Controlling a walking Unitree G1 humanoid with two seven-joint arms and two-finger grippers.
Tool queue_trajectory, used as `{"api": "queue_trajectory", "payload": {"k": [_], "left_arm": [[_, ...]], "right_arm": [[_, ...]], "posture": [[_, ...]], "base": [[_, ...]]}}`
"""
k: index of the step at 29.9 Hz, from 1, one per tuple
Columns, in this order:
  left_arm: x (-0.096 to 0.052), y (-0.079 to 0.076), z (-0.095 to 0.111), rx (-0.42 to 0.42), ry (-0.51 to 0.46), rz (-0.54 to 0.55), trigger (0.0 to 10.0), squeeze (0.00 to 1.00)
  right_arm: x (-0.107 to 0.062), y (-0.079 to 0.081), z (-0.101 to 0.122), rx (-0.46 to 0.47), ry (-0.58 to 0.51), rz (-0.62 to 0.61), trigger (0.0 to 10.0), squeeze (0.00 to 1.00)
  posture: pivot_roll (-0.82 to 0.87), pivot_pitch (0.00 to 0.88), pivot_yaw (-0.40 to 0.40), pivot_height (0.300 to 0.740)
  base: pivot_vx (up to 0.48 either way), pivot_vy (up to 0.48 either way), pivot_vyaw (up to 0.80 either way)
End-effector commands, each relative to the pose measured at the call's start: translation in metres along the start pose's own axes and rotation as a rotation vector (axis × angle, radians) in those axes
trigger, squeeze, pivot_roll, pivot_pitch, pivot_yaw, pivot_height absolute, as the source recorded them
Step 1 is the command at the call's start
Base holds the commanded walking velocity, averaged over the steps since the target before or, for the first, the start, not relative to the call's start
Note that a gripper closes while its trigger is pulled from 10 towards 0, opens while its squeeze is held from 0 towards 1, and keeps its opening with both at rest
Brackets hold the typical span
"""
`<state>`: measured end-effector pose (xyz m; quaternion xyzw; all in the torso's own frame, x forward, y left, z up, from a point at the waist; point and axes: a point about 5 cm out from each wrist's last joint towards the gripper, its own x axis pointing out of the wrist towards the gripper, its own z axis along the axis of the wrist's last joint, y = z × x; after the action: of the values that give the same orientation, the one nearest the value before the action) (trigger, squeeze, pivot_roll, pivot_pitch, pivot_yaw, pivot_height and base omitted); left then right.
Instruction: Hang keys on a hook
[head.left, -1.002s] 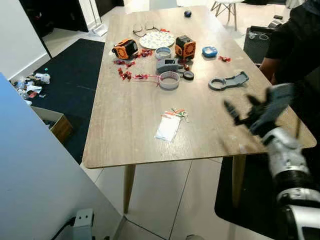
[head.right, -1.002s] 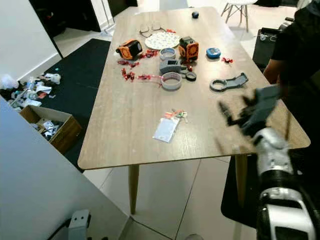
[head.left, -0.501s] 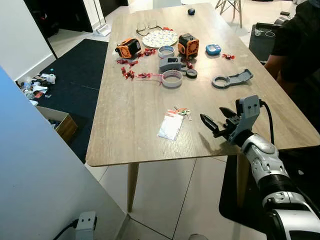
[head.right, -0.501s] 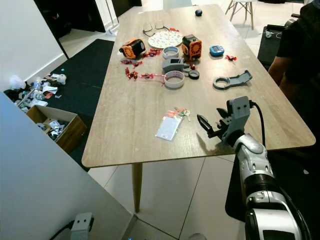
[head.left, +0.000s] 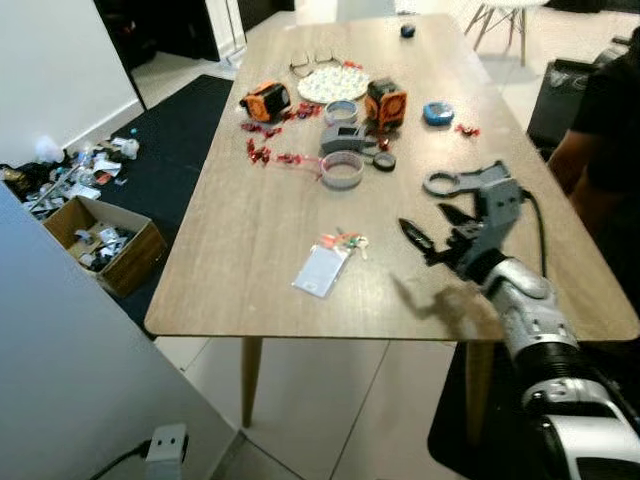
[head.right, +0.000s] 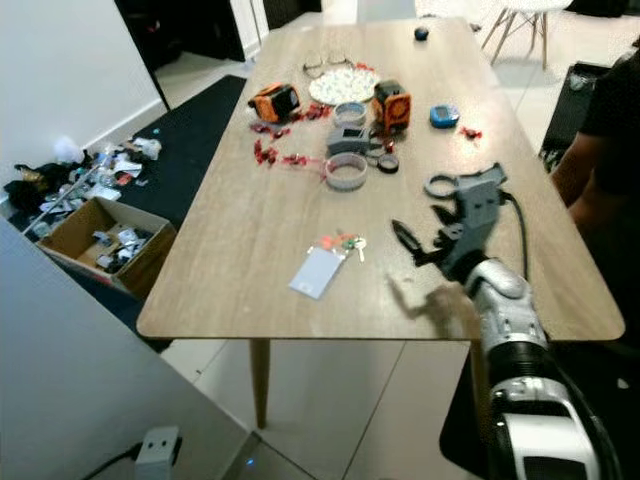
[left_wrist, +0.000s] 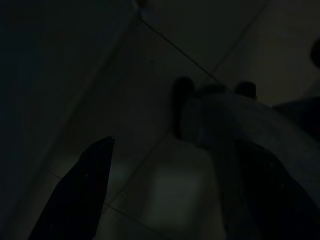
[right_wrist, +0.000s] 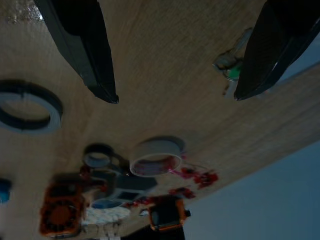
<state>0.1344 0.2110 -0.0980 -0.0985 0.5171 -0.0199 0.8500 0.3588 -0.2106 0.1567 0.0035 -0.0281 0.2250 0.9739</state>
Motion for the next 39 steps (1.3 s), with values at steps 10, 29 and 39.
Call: {"api": "queue_trajectory", "payload": {"k": [10, 29, 39], "left_arm": [[-0.001, 0.001, -0.005, 0.017, 0.021, -0.022, 10.0, 0.0], [-0.002, 0.002, -0.011, 0.002, 0.033, 0.001, 10.0, 0.0], [-0.003, 0.003, -0.015, 0.018, 0.042, 0.0, 10.0, 0.0]], "right_arm": [[0.02, 0.031, 0.001, 0.011, -0.028, 0.088, 10.0, 0.0], [0.034, 0.054, 0.003, -0.01, -0.035, 0.141, 10.0, 0.0], [0.05, 0.07, 0.001, 0.016, -0.004, 0.187, 10.0, 0.0]], "posture": [[-0.14, 0.103, 0.106, 0.74], [-0.13, 0.118, 0.11, 0.74], [-0.12, 0.127, 0.111, 0.74]], "base": [[0.0, -0.138, 0.0], [0.0, -0.141, 0.0], [0.0, 0.0, 0.39]]}}
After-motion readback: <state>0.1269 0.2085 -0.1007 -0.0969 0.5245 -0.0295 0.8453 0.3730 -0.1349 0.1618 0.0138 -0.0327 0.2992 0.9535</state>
